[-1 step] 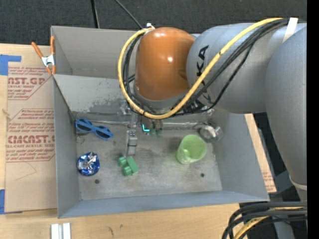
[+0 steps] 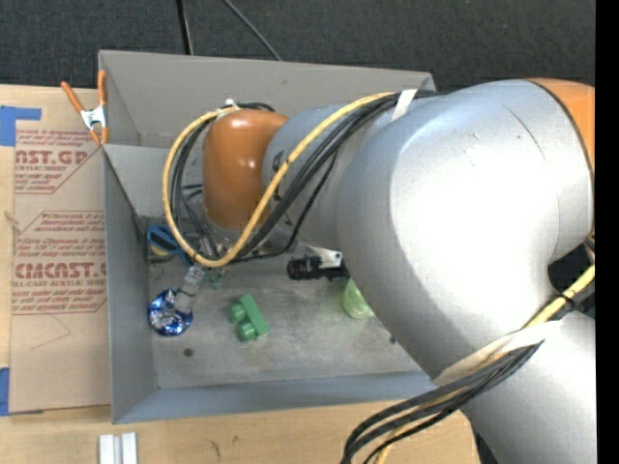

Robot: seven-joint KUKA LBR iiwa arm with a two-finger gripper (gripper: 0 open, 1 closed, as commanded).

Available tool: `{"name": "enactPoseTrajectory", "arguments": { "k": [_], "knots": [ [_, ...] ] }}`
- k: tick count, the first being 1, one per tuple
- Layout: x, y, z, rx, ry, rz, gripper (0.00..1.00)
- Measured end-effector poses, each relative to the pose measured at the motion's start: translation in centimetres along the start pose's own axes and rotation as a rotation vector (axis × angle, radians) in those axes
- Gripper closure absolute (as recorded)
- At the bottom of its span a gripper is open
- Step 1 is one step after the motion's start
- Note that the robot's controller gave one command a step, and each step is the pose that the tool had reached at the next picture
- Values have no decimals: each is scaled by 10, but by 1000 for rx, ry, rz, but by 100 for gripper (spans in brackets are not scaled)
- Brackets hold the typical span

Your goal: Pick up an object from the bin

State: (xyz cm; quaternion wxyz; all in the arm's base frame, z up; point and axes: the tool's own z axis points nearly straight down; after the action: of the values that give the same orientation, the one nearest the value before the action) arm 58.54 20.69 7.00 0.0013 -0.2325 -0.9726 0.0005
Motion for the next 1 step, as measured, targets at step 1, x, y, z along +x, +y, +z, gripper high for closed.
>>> {"name": "enactPoseTrajectory", "arguments": {
  "k": [1],
  "knots": [
    [21,30,-32,-5,-5,49,0]
  ]
}}
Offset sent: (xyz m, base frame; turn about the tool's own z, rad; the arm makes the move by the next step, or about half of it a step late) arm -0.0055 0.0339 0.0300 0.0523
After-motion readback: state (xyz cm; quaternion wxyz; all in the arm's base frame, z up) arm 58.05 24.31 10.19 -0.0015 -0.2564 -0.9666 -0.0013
